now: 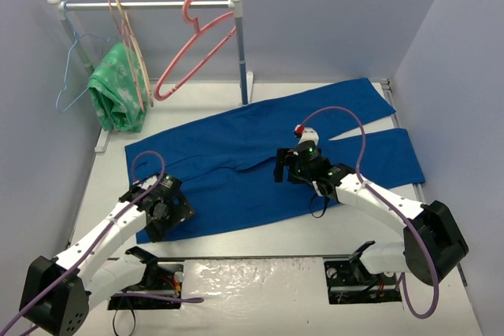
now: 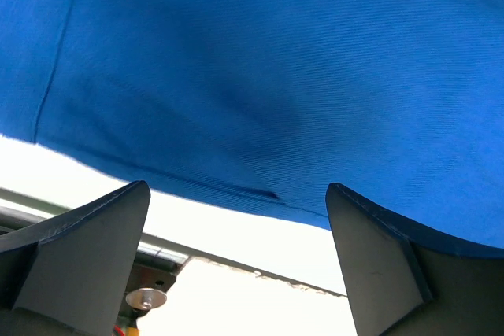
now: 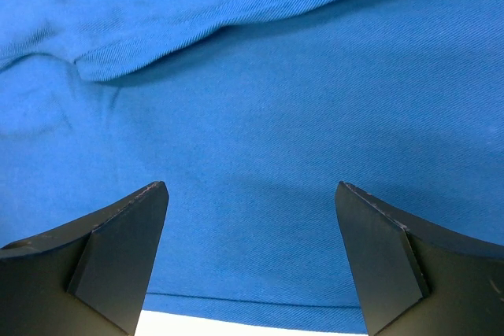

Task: Place the trousers on the hanger
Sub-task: Flatten out the trousers at the center of the board.

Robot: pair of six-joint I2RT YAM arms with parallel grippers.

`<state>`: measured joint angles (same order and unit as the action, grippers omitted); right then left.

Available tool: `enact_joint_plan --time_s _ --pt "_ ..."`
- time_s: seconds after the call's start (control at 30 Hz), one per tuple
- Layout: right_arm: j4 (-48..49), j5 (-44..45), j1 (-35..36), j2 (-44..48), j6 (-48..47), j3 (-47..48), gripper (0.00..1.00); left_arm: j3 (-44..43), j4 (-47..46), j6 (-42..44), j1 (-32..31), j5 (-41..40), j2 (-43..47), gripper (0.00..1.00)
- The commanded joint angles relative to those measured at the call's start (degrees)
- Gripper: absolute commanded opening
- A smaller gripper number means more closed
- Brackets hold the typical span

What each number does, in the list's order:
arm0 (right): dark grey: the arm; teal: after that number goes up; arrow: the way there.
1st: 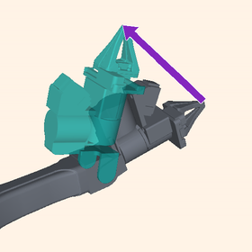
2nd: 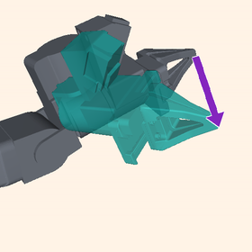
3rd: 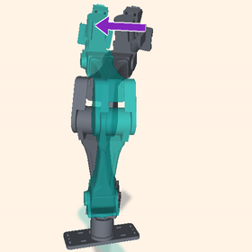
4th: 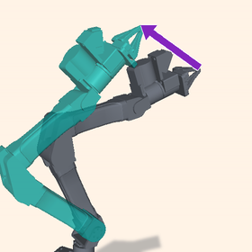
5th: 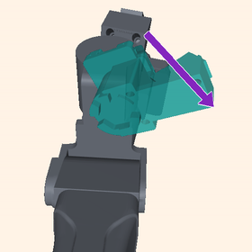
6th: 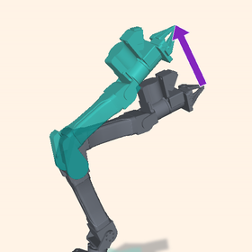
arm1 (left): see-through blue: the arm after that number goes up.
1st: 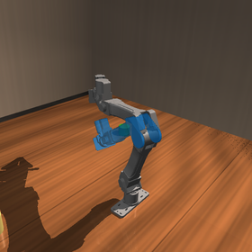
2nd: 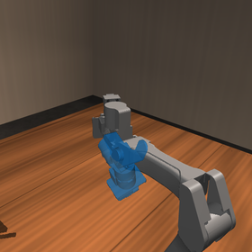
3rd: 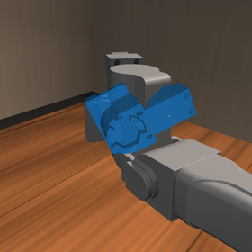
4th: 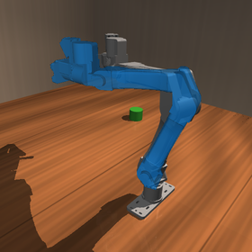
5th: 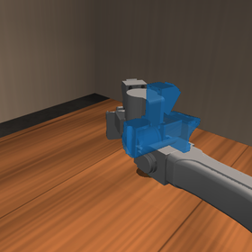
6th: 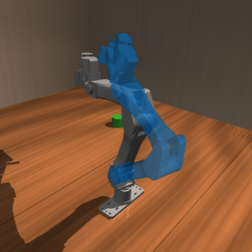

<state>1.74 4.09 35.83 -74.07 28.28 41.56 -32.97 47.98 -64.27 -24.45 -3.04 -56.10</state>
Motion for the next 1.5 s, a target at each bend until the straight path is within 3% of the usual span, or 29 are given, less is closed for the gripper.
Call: enact_joint_plan --time_s 0.0,0.37,0.77,0.9,1.03,1.13,1.33,1.47 --pt "4.94 -2.13 0.26 2.08 0.23 -1.23 0.85 1.76 5.33 -9.56 -0.3 -0.5 1.69 0.93" --pt "8.33 -4.79 0.2 2.46 0.02 -3.17 0.84 2.34 3.12 -14.97 -0.16 -0.13 -2.04 0.91" --pt "8.61 -5.69 -0.04 4.98 -0.22 -3.85 0.84 1.97 -5.98 -13.94 1.68 -1.17 -7.65 0.71" --pt "8.56 -5.76 0.02 4.65 -0.25 -4.15 0.84 3.34 -8.78 -13.76 2.21 -1.2 -8.8 0.59" --pt "8.47 -5.14 -0.06 4.94 0.39 -4.91 0.84 4.1 -9.79 -13.71 2.21 -1.88 -8.33 0.31" --pt "7.1 -2.4 -0.78 5.24 1.46 -5.08 0.85 3.76 -9.2 -13.05 2.21 -3.63 -6.66 0.0" --pt "2.25 -0.28 -7.54 5.85 4.4 -5.19 0.86 1.36 -6.34 -9.11 2.21 -7.24 -1.43 0.0" --pt "-4.34 5.61 -11.93 7.9 7.09 -5.08 0.88 -1.69 -3.48 -5.32 2.13 -9.65 3.48 0.0"
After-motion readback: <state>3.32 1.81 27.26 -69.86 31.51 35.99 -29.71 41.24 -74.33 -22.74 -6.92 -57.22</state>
